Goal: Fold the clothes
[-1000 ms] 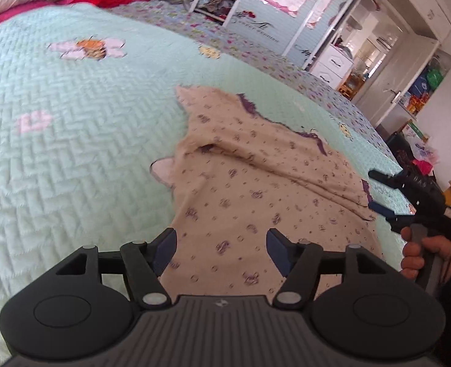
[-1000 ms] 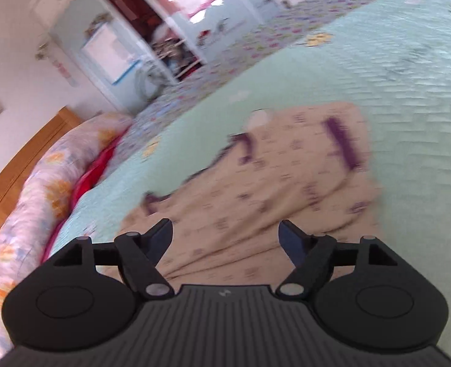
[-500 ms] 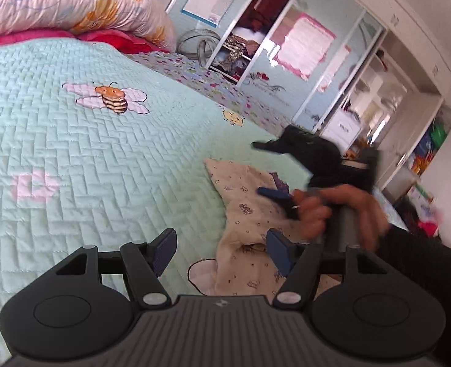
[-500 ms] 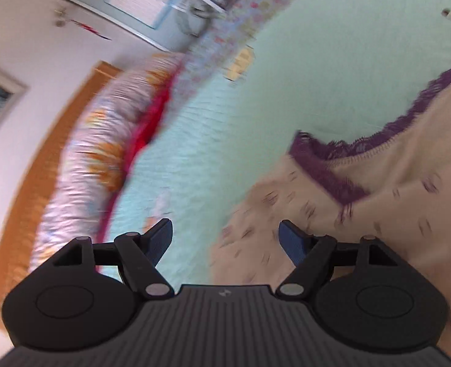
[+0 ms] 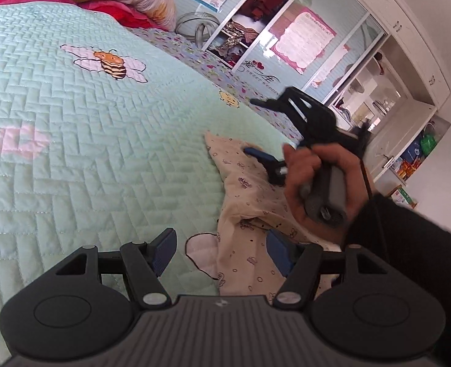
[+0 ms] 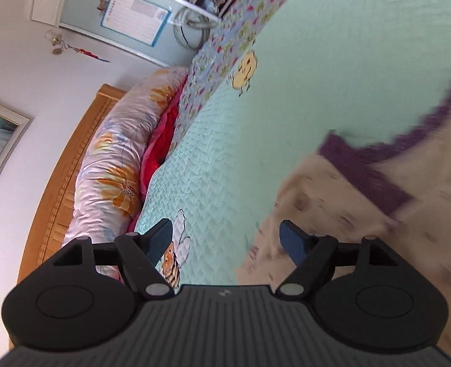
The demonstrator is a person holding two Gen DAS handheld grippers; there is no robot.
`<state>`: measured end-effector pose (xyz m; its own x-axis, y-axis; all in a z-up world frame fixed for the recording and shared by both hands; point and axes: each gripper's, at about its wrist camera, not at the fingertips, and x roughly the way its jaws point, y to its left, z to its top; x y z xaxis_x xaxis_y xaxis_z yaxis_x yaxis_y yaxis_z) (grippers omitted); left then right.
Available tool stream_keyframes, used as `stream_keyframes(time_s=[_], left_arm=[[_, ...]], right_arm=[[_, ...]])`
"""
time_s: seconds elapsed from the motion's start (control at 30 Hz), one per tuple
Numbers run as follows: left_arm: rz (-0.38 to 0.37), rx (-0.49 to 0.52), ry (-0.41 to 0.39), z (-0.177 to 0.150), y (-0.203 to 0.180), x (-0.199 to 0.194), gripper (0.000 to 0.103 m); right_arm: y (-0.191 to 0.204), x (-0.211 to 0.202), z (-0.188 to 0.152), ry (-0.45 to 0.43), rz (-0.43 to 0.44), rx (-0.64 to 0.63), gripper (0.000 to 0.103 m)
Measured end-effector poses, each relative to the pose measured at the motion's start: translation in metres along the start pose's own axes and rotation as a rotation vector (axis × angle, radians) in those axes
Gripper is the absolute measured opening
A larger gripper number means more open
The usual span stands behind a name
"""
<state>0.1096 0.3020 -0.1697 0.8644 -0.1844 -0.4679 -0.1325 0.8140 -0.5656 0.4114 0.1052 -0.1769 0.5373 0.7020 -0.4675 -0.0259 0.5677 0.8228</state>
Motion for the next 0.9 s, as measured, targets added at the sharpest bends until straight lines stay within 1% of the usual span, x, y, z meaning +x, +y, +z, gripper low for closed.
stream_keyframes(time_s=[0.03, 0.07, 0.13, 0.17, 0.27, 0.3, 0.33, 0.37, 0.43, 0.47, 0.5, 0.53, 0.57, 0.63, 0.77, 0.83, 0.9], left_arm=[[0.007, -0.004, 0.002, -0.001, 0.001, 0.001, 0.068], [0.008, -0.014, 0.007, -0.001, 0.003, 0.002, 0.068], [0.0, -0.039, 0.016, 0.001, 0.007, 0.004, 0.068], [-0.005, -0.048, 0.02, 0.002, 0.008, 0.005, 0.068], [-0.028, -0.066, 0.026, 0.003, 0.008, 0.004, 0.069], [-0.028, -0.06, 0.027, 0.002, 0.007, 0.005, 0.069], [-0.025, -0.052, 0.027, 0.002, 0.006, 0.006, 0.069], [-0.022, -0.044, 0.028, 0.001, 0.006, 0.007, 0.069], [-0.017, -0.028, 0.029, 0.0, 0.004, 0.009, 0.069], [-0.015, -0.02, 0.029, -0.001, 0.003, 0.01, 0.069], [-0.012, -0.012, 0.03, -0.002, 0.003, 0.01, 0.069], [-0.01, -0.004, 0.031, -0.002, 0.002, 0.011, 0.069], [-0.007, 0.004, 0.031, -0.003, 0.001, 0.012, 0.07], [-0.002, 0.02, 0.032, -0.005, 0.0, 0.014, 0.07], [0.001, 0.034, 0.034, -0.006, -0.001, 0.016, 0.07], [0.0, 0.032, 0.034, -0.006, -0.001, 0.016, 0.07], [0.003, 0.037, 0.033, -0.007, -0.001, 0.016, 0.07]], right_arm=[[0.002, 0.01, 0.006, 0.015, -0.014, 0.003, 0.079], [0.003, 0.02, 0.013, 0.029, -0.028, 0.006, 0.076], [0.009, 0.011, 0.021, 0.02, -0.025, 0.06, 0.077], [0.013, -0.003, 0.023, 0.016, 0.028, 0.051, 0.077], [0.022, -0.056, 0.024, -0.075, -0.015, -0.108, 0.079], [0.018, -0.066, 0.025, -0.1, -0.048, -0.151, 0.079], [0.01, -0.069, 0.027, -0.098, -0.074, -0.147, 0.081], [0.0, -0.067, 0.028, -0.084, -0.074, -0.102, 0.081], [-0.023, -0.047, 0.03, -0.049, -0.014, 0.037, 0.081], [-0.031, -0.033, 0.031, -0.032, 0.004, 0.081, 0.08], [-0.033, -0.018, 0.033, -0.026, -0.016, 0.074, 0.079], [-0.027, -0.015, 0.038, -0.059, -0.052, 0.021, 0.076], [-0.022, -0.012, 0.043, -0.094, -0.088, -0.034, 0.076], [-0.008, -0.03, 0.051, -0.194, -0.162, -0.131, 0.077], [-0.022, -0.11, 0.056, -0.257, -0.136, -0.176, 0.076], [-0.048, -0.159, 0.058, -0.313, -0.153, -0.141, 0.077], [-0.083, -0.198, 0.066, -0.351, -0.19, -0.046, 0.078]])
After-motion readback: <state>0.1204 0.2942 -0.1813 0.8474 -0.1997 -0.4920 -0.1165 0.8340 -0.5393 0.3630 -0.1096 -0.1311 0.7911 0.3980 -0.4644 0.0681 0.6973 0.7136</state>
